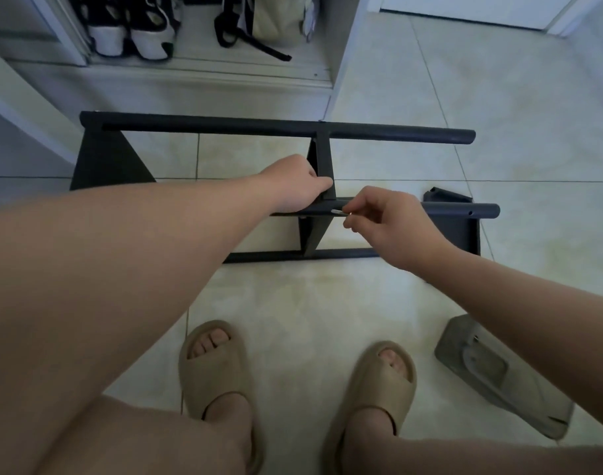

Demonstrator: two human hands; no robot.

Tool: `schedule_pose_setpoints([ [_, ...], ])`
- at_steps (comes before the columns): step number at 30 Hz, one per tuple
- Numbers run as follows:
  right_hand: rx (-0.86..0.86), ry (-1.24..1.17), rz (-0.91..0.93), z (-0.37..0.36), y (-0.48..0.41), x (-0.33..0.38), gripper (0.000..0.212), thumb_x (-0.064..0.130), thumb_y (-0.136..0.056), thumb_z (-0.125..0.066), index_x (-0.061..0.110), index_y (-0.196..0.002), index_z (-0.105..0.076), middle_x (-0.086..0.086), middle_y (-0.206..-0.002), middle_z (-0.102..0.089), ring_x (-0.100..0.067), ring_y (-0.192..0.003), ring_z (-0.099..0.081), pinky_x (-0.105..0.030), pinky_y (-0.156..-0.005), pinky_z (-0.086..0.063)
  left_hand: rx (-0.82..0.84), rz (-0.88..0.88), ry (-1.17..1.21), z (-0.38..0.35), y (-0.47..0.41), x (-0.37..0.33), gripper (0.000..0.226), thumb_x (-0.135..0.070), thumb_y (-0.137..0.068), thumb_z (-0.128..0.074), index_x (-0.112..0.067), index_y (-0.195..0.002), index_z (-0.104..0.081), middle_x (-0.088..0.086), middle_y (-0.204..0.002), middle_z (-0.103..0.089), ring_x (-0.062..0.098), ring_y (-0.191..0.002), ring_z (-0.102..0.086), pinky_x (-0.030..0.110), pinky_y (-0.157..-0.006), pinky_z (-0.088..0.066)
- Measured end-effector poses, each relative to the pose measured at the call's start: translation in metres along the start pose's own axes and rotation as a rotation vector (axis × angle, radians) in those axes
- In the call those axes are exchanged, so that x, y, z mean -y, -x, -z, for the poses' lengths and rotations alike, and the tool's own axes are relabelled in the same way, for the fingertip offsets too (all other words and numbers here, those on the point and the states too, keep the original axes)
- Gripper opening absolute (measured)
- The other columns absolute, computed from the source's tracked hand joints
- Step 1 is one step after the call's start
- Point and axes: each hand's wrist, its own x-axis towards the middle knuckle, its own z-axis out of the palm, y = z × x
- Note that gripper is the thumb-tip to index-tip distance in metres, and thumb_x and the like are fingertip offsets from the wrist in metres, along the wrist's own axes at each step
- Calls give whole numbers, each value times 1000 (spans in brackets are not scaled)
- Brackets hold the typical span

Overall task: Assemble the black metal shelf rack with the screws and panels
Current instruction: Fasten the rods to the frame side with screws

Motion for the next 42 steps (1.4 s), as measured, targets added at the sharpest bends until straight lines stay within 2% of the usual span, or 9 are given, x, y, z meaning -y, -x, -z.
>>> schedule_pose_setpoints([
  [4,7,114,65,-7,0,-5,8,11,-97,-66,16,-100,-72,8,-77,-67,-17,-69,-60,-16,-57,-44,153,108,146,0,-3,-7,38,-32,-97,-53,0,-106,-70,17,-76,-75,32,-71,-73,29,-60,-49],
  [8,-26,102,88,-12,-2,-5,9,10,-96,-66,12,-103,-72,-3,-82,-72,-26,-74,-65,-25,-64,-49,151,99,125,2,-3,-8,39,-38,-96,-56,-4,-104,-72,7,-59,-71,15,-41,-61,22,-47,-47],
  [12,-43,97,72,-18,-3,-4,9,10,-97,-66,11,-104,-72,-6,-84,-74,-28,-78,-67,-33,-72,-51,144,98,97,1,-3,-8,42,-40,-98,-54,-2,-105,-70,6,-56,-69,12,-33,-55,15,-34,-38],
  [16,-67,34,-6,-22,-5,0,5,11,-95,-68,15,-95,-70,-6,-82,-73,-28,-81,-68,-38,-75,-54,155,96,84,1,-3,-8,44,-42,-99,-51,-3,-108,-70,10,-67,-73,13,-38,-56,22,-50,-45],
  [19,-85,-122,-137,-25,-6,4,16,11,-93,-70,20,-81,-65,1,-76,-73,-21,-80,-71,-36,-76,-57,162,97,83,0,-3,-7,44,-43,-99,-50,-5,-110,-71,9,-70,-75,21,-62,-64,30,-69,-48],
  [21,-101,-229,-198,-27,-8,6,19,7,-91,-71,18,-78,-64,-1,-75,-74,-25,-81,-73,-46,-85,-59,163,93,90,-1,-3,-7,44,-42,-99,-49,-5,-110,-71,10,-73,-76,22,-73,-66,33,-79,-49],
  [25,-100,-299,-252,-28,-11,11,19,2,-90,-70,13,-77,-62,-14,-78,-74,-41,-87,-71,-55,-85,-58,158,82,78,-2,-2,-7,45,-42,-101,-48,-5,-108,-71,11,-76,-76,22,-74,-65,34,-79,-49],
  [34,-69,-177,-255,-23,-17,13,20,5,-94,-66,15,-77,-61,-1,-72,-75,-13,-66,-74,-43,-72,-62,132,94,77,0,-2,-7,41,-43,-98,-52,-7,-106,-72,4,-65,-74,11,-53,-62,28,-62,-44],
  [42,-120,-146,-320,-29,-21,15,17,12,-95,-65,16,-81,-57,-2,-73,-74,-14,-68,-73,-25,-59,-54,133,94,131,0,2,-8,35,-38,-96,-55,-7,-98,-73,5,-65,-74,13,-59,-68,33,-87,-53],
])
